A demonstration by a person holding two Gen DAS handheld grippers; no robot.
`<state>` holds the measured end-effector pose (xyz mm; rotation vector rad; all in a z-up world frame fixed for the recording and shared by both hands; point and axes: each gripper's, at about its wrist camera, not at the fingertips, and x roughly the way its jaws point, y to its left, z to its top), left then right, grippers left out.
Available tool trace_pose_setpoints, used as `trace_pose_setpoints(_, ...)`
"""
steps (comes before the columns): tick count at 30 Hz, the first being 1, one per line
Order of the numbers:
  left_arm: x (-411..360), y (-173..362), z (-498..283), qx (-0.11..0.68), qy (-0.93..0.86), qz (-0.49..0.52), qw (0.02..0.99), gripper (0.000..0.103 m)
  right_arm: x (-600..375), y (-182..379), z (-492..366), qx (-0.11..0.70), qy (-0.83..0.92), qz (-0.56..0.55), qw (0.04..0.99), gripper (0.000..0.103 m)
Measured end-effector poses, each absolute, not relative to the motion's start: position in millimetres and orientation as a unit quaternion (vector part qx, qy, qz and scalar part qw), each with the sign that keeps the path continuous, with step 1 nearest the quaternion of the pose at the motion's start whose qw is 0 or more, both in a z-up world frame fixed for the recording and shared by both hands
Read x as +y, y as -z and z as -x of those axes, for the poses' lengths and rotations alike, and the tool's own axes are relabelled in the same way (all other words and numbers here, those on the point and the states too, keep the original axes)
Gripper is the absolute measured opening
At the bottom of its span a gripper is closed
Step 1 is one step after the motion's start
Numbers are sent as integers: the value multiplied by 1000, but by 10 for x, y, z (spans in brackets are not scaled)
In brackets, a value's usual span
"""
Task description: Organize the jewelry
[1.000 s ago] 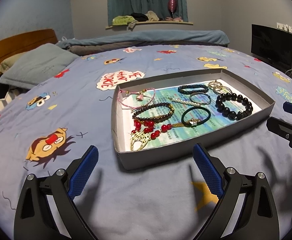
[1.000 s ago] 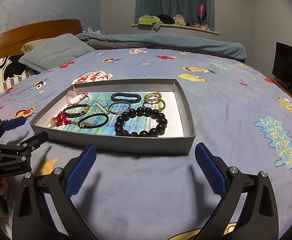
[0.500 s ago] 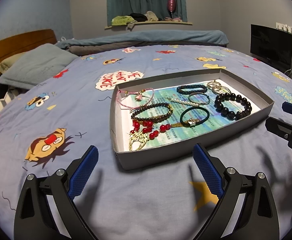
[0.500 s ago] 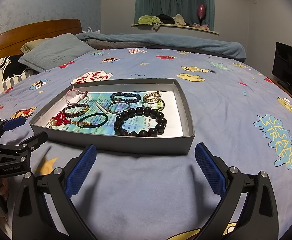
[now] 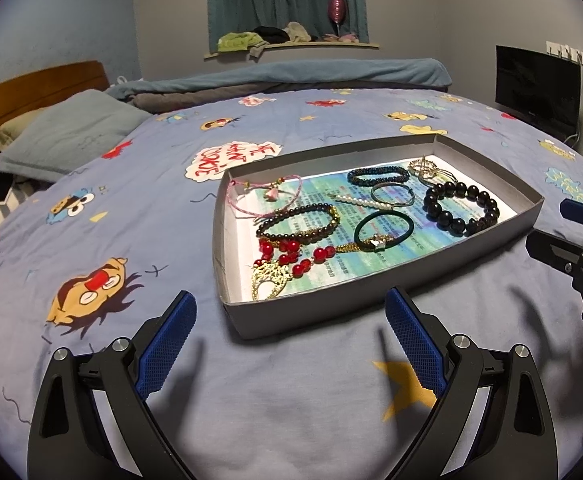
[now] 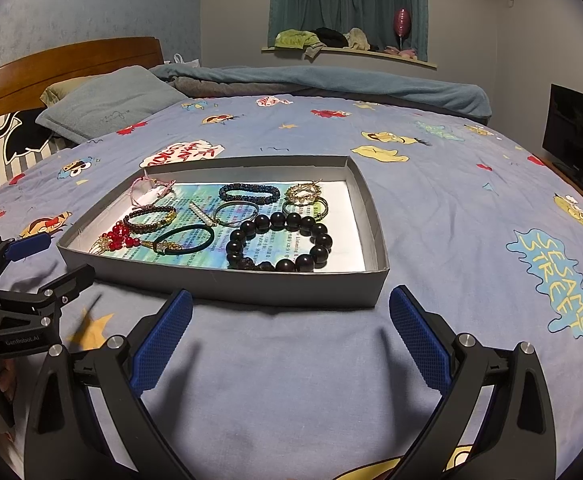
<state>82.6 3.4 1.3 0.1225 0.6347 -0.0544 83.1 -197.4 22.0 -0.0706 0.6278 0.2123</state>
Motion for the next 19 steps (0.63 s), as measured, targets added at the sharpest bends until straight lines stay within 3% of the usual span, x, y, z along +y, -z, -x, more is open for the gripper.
trace_pose_setpoints(19,8,53,-890,326,39,-63,942,96,-2002,-223,-844,311,-102,33,944,97)
